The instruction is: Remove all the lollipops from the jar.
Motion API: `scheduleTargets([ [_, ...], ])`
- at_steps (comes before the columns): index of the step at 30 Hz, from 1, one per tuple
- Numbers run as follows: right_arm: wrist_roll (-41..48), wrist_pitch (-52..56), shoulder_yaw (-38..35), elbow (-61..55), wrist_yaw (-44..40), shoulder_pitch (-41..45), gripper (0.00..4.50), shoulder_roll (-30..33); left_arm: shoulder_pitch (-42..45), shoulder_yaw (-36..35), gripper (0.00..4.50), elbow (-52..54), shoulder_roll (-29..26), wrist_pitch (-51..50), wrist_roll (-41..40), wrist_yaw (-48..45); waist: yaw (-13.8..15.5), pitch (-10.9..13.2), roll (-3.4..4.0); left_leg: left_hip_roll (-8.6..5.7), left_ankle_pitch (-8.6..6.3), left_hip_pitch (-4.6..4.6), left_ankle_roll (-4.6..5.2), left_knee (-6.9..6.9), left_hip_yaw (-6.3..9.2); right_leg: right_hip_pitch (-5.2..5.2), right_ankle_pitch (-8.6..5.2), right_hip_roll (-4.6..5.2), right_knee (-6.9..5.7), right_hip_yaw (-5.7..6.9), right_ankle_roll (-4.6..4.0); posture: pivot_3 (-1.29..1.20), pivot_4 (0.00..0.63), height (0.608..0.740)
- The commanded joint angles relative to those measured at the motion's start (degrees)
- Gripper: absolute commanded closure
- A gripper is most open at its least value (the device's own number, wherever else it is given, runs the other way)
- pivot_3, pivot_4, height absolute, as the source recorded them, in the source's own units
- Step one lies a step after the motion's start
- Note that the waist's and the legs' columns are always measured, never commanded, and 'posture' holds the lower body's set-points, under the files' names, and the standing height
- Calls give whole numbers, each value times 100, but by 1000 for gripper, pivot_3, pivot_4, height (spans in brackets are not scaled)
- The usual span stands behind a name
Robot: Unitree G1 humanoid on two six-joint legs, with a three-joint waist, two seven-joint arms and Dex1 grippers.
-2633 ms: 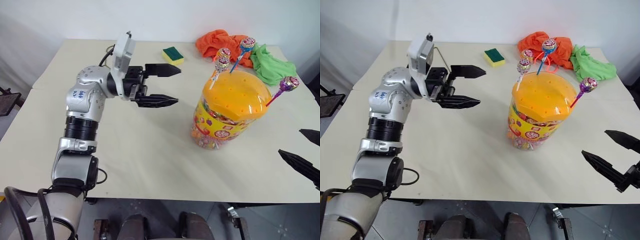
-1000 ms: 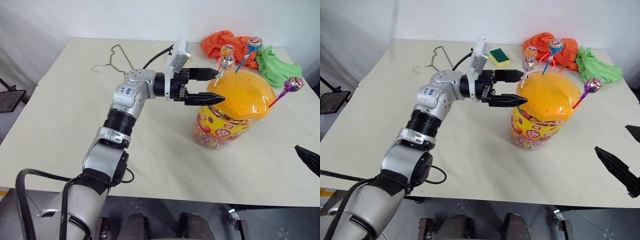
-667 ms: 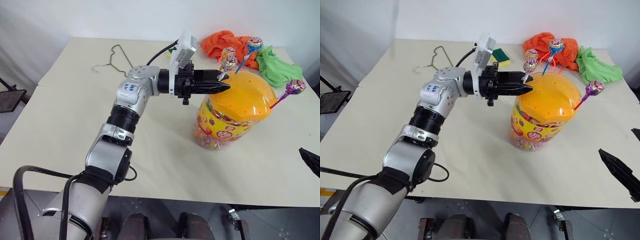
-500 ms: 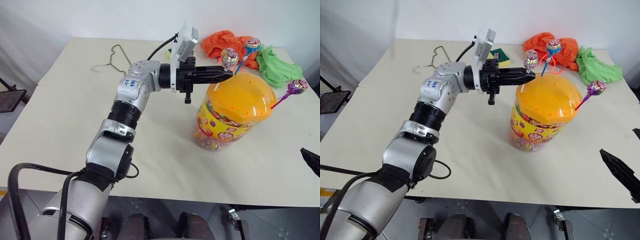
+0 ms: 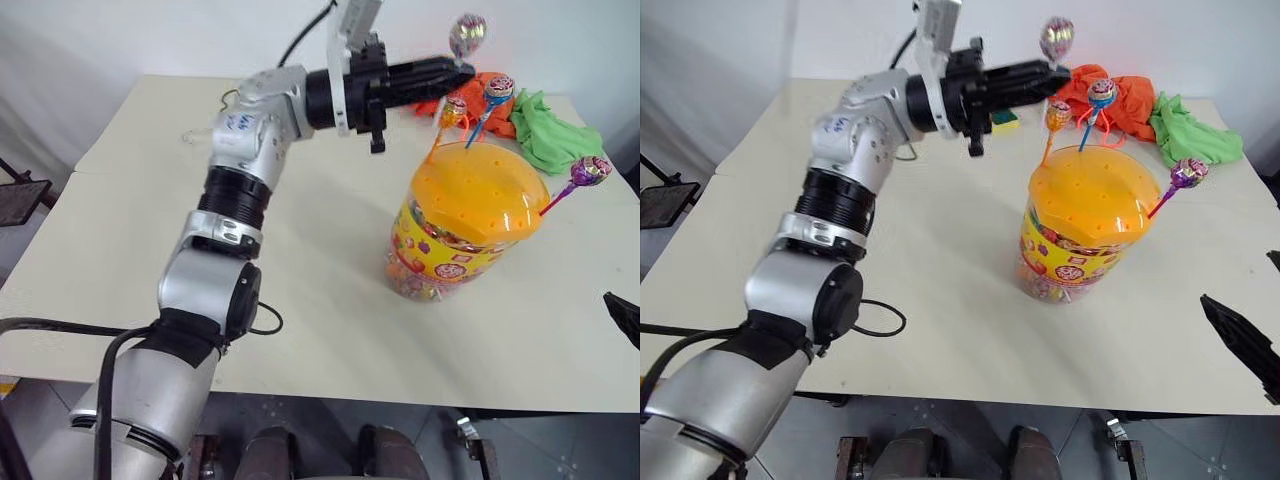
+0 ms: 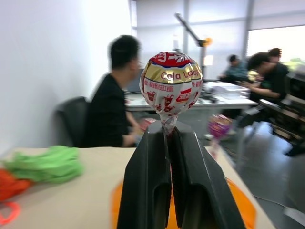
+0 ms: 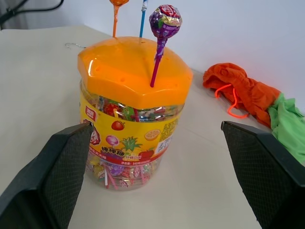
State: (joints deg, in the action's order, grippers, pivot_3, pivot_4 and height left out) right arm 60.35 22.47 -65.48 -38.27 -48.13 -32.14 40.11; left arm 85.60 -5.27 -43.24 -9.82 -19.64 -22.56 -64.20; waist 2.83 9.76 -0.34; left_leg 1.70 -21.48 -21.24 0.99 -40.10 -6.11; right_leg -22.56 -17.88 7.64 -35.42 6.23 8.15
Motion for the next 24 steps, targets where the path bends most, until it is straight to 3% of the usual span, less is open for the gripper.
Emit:
scheduleTargets([
  [1,135,-4,-22,57,-49,82,0,192,186,-43,4464,407,-428,-429,46,298,0,0,0,0,0,0,0,0,0,0,0,1,0,-1,0,0,150,740],
  [12,239,286,268,419,-521,361,0,693,-947,1252,4464,88,-2140,-2371,1902,1644,-23,1,-2,0,0,4,0,0,-1,0,0,-1,-6,-2,0,0,150,740],
  [18,34,375,553,699,-622,710,0,913,-1728,1487,4464,347,-2577,-3545,2270,2001,-21,14,-24,1,0,-2,-1,-3,1,-4,0,-1,-9,1,0,0,150,740],
  [24,-125,396,833,780,-648,968,0,915,-1921,1685,4464,182,-2668,-4314,2604,2530,11,17,-31,0,0,-3,-1,-8,3,-3,0,1,-13,2,0,0,150,740],
])
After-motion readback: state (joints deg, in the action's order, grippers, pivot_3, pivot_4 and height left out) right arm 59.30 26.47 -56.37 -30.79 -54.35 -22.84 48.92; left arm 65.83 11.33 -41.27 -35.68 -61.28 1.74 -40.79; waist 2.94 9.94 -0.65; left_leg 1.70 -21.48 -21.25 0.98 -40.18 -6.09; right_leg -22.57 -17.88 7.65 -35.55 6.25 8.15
